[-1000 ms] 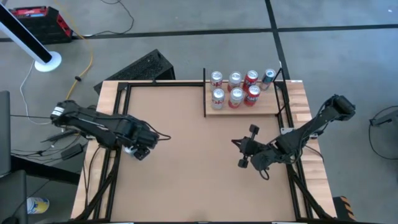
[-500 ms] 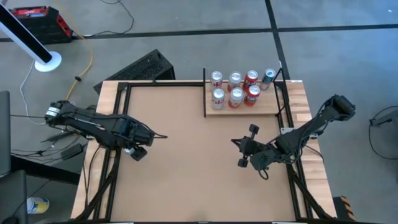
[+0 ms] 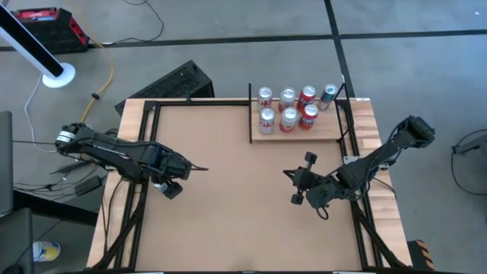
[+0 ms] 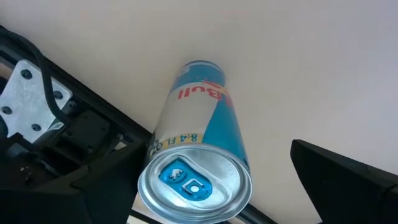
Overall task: Place canned beverage on shelf
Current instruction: Put the blue soda can on the shelf
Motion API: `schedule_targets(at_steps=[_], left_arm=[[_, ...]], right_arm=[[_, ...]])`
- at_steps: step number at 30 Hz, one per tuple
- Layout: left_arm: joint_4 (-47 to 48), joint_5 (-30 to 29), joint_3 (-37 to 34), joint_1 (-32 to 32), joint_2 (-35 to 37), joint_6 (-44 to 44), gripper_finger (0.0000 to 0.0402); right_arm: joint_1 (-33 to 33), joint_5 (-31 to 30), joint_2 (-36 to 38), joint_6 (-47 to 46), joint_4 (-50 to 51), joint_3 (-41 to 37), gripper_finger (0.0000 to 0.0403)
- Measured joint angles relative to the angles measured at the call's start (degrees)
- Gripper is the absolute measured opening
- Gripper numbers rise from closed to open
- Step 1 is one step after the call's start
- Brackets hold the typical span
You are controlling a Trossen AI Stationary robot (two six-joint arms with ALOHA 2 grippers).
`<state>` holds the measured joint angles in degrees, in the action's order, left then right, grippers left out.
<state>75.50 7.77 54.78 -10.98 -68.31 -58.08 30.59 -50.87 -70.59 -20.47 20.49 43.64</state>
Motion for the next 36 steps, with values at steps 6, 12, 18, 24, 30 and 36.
schedule_targets(at_steps=[6,12,18,24,30,36], left_arm=[[0.0,1.4,0.0,0.0,0.0,0.0,0.0361],[0.1,2.4,0.0,0.0,0.0,0.0,0.0307],[0.1,2.4,0.0,0.0,0.0,1.2,0.0243],[-0.2,2.3,0.4,0.0,-0.1,5.2,0.0221],[-3.3,0.3,6.7,1.0,-1.3,8.3,0.0232],[-7.4,-0.6,16.8,3.3,-7.8,18.1,0.0226]], right_arm=[[0.0,0.0,0.0,0.0,0.0,0.0,0.0024],[0.0,0.0,0.0,0.0,0.0,0.0,0.0025],[0.0,0.0,0.0,0.0,0.0,0.0,0.0025],[0.0,0.0,0.0,0.0,0.0,0.0,0.0025],[0.0,-0.1,0.0,0.0,-0.1,0.0,0.0025],[-0.8,-0.2,0.0,0.0,-0.1,0.0,0.0025]])
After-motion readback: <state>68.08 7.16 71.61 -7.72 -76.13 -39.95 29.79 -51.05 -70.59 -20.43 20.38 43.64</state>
